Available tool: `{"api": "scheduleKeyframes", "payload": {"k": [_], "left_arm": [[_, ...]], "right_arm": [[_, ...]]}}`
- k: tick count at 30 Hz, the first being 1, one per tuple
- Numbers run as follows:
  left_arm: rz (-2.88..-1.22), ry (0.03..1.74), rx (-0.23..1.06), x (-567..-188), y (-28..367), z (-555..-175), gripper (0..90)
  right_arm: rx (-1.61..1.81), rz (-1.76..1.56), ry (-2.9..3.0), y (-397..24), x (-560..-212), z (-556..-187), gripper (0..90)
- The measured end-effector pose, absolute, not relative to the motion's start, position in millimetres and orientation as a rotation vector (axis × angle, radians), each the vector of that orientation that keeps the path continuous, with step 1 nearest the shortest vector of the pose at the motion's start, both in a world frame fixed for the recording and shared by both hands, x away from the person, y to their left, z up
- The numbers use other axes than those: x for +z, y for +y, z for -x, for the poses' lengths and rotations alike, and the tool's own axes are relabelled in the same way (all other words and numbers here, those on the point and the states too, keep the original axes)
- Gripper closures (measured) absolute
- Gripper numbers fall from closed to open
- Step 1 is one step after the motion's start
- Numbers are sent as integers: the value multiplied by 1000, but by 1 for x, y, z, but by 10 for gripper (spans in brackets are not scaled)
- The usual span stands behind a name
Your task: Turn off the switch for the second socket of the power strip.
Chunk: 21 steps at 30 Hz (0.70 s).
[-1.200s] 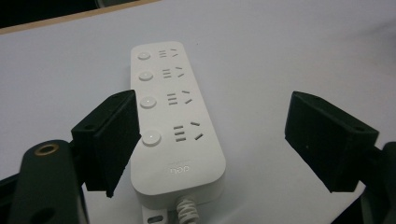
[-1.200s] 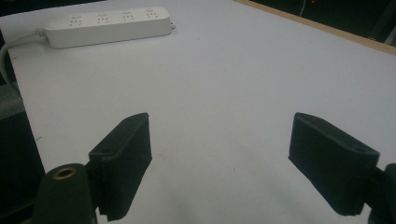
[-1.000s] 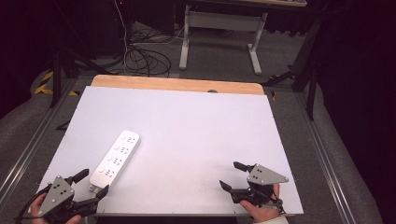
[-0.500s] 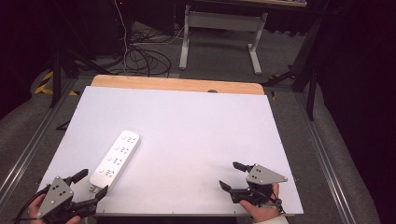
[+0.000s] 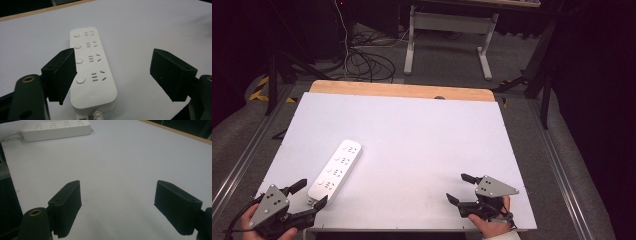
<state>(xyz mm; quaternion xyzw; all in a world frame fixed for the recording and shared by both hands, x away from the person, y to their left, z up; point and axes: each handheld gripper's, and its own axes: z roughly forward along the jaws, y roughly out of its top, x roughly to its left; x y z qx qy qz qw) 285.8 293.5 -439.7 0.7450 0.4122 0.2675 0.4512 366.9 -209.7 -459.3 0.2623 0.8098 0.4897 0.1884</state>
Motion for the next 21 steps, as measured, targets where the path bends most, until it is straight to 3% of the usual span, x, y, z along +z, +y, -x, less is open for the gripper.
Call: {"api": "scheduleKeyframes", "payload": {"k": [21], "left_arm": [[-1885, 998, 673, -422, 282, -312, 217]], "right_arm": [[1358, -736, 2292, -208, -460, -367, 218]]}}
